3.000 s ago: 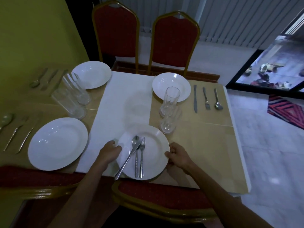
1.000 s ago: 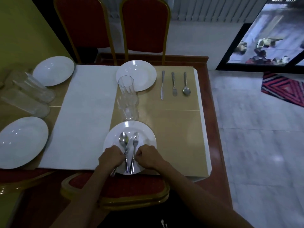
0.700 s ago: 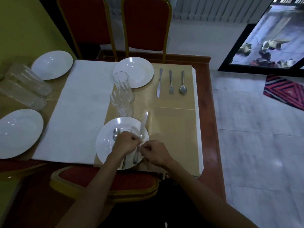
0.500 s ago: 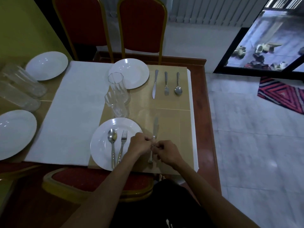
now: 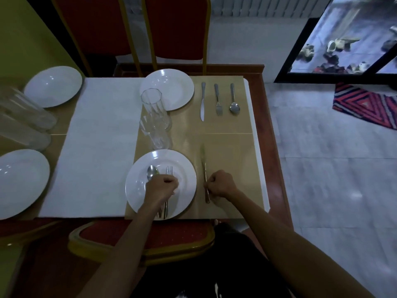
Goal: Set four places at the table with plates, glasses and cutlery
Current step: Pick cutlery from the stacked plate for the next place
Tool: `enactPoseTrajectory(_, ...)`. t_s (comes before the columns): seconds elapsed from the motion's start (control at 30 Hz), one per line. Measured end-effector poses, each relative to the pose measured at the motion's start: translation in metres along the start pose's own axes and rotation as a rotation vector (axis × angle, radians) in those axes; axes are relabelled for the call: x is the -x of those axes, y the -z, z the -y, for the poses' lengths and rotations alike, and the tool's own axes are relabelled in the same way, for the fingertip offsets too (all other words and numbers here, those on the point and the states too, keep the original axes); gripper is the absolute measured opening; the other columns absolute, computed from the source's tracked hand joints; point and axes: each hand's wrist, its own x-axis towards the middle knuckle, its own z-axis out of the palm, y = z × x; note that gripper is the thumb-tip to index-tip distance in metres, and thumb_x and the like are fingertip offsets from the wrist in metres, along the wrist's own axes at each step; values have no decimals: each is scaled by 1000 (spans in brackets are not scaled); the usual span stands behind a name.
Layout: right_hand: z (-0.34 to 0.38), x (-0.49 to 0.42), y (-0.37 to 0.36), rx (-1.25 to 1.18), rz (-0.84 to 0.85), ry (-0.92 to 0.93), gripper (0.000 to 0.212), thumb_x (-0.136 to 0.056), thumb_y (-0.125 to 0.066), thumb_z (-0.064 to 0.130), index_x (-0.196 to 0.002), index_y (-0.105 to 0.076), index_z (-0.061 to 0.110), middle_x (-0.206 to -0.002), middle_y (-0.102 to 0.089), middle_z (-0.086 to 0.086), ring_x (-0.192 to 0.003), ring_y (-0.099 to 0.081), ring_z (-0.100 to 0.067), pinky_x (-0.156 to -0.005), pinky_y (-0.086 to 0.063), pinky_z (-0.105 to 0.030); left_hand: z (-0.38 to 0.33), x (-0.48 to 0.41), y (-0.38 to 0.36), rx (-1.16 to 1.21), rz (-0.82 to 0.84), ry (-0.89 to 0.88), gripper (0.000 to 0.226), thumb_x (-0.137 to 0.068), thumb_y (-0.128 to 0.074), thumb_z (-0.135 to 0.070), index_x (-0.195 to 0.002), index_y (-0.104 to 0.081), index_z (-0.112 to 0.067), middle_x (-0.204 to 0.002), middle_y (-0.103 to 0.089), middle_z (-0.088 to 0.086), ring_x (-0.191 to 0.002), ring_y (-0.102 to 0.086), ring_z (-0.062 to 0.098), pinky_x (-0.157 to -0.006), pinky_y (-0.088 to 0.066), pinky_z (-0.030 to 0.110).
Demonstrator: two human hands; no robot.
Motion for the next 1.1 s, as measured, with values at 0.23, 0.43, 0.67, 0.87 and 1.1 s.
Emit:
enactPoseTrajectory(0.23, 2, 0, -11, 17, -68, -62, 29, -83, -66, 18, -64, -70, -5, -66, -73, -17, -65, -71, -27, -70, -60, -36, 22, -13, 32, -19, -22, 50, 21, -85, -64, -24, -67, -76, -24, -65, -73, -4, -72, -71, 15, -75, -57, 33)
enactPoseTrajectory(0.43, 7, 6, -17, 74, -89, -107, 28, -82, -67, 22, -59, -68, 5, -61, -71, -8, -66, -70, -24, -72, -57, -35, 29, -23, 40, -28, 38, 31, 20, -83, -64, -21, -68, -75, -27, -68, -73, 2, -71, -72, 20, -71, -60, 36)
enactPoseTrajectory(0.67, 50, 35, 0, -328, -460, -124, 11, -87, -59, 21, -88, -59, 10, -77, -64, 0, -71, -59, -15, -65, -49, -30, 32, -27, 47, -114, 14, -2, 21, -84, -57, -20, -69, -73, -18, -62, -69, -1, -68, -68, 20, -75, -56, 31)
enactPoseTrajectory(0.87, 101, 38, -48, -58, -85, 23, 32, -88, -64, 33, -72, -66, 6, -76, -68, -6, -74, -68, -24, -75, -57, -37, 51, -30, 57, -184, 45, -16, 15, -81, -63, -23, -70, -71, -16, -70, -70, 2, -67, -68, 20, -69, -61, 40)
enactPoseTrajectory(1.1, 100, 35, -85, 213, -49, -56, 34, -92, -60, 45, -96, -57, 11, -95, -64, -9, -90, -64, -29, -72, -45, -32, 55, -24, 54, -236, 71, -34, 21, -83, -70, -23, -66, -74, -10, -62, -70, 5, -57, -67, 17, -66, -60, 33)
